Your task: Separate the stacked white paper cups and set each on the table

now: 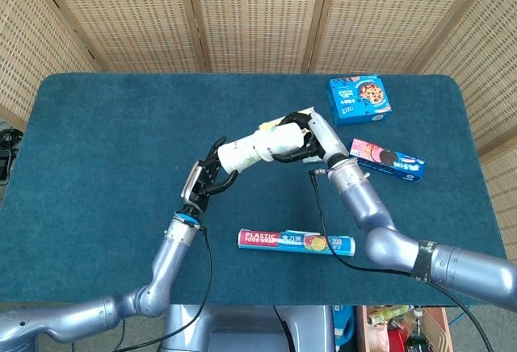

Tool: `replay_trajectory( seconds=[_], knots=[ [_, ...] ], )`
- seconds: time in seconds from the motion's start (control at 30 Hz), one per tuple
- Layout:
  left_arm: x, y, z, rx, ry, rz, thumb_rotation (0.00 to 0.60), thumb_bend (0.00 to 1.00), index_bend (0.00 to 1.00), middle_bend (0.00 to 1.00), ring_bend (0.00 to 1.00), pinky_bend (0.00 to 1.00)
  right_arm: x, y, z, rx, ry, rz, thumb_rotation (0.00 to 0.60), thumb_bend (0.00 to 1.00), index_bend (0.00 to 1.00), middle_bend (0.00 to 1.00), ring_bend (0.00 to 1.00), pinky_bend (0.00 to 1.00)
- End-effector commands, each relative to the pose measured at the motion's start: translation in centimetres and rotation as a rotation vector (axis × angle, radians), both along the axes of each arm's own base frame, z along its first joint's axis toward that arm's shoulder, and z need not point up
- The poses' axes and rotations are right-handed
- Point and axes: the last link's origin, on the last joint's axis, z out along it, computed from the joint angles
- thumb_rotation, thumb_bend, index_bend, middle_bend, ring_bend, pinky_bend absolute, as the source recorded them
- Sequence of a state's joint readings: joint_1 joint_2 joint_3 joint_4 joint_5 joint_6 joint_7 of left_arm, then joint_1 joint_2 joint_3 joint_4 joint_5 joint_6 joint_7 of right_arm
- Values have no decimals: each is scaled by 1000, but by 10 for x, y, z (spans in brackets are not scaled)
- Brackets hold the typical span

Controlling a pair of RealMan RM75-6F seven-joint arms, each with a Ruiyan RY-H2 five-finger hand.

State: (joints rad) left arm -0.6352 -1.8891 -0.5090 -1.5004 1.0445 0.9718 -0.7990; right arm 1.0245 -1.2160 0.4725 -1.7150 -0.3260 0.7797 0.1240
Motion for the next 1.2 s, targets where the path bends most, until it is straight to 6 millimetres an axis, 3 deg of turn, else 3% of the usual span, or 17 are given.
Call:
replay_trajectory(
  seconds=[0.03, 0.27, 0.47, 0.8, 1.0, 1.2],
  knots=[
    [-12, -5, 5, 7, 26, 6, 600, 438, 651, 48, 0, 0, -4, -1, 5, -11, 4, -7, 600, 239, 663, 548, 413, 658],
    [-40, -7, 18, 31, 118, 20, 600, 438, 651, 51, 0, 0, -17, 3, 16, -32, 25, -30, 600, 239, 663, 548, 412, 658],
    [-65, -3, 38, 53, 316, 23, 600, 440, 651, 57, 0, 0, -40, 12, 23, -44, 61, -78, 600, 238, 663, 546, 412, 658],
    [-104, 11, 78, 121, 932, -90, 600, 439, 651, 76, 0, 0, -87, 33, 26, -34, 279, -121, 600, 239, 663, 539, 412, 658],
    [-111, 8, 94, 107, 1179, -172, 600, 439, 651, 76, 0, 0, -105, 41, 22, -43, 433, -125, 600, 239, 663, 519, 412, 658],
    [-114, 1, 101, 24, 1293, -234, 600, 439, 622, 58, 0, 0, -119, 50, 13, -21, 483, -140, 600, 239, 663, 470, 398, 655]
  ],
)
